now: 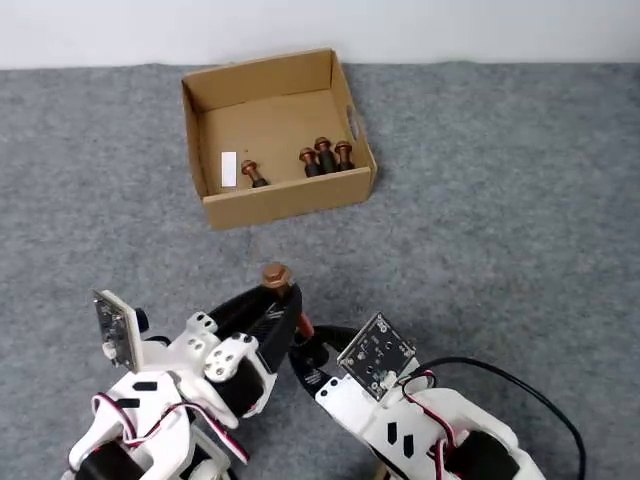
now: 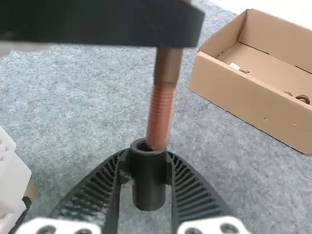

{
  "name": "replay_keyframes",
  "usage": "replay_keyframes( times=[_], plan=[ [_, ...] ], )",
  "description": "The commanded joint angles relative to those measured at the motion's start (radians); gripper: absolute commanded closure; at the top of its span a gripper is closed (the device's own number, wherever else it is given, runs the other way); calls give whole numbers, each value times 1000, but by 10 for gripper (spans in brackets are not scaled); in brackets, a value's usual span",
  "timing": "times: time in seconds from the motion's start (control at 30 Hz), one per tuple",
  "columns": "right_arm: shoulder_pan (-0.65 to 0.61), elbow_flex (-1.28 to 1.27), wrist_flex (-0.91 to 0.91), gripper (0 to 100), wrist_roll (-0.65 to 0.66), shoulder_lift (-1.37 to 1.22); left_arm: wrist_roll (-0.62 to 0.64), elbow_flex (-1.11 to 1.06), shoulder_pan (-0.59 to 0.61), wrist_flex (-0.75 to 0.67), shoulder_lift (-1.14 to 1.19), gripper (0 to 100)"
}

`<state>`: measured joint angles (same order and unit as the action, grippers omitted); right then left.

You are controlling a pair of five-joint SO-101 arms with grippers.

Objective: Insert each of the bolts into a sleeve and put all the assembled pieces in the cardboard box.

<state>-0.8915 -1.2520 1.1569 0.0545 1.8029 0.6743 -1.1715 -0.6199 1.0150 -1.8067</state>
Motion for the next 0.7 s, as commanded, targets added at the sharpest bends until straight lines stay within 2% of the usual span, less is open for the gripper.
replay_keyframes(
  times=[0.0,0.17,0.3,0.57,0.67],
  plan=[
    [-7,28,-30,990,12,7,0,16,34,-35,-6,994],
    [12,58,-28,991,14,7,0,10,43,-37,-6,994],
    [58,69,-36,991,69,7,0,-12,40,-37,-6,994],
    [59,81,-36,991,78,7,0,-39,37,-37,-6,994],
    [59,81,-38,991,78,7,0,-50,-9,-38,-6,994]
  ],
)
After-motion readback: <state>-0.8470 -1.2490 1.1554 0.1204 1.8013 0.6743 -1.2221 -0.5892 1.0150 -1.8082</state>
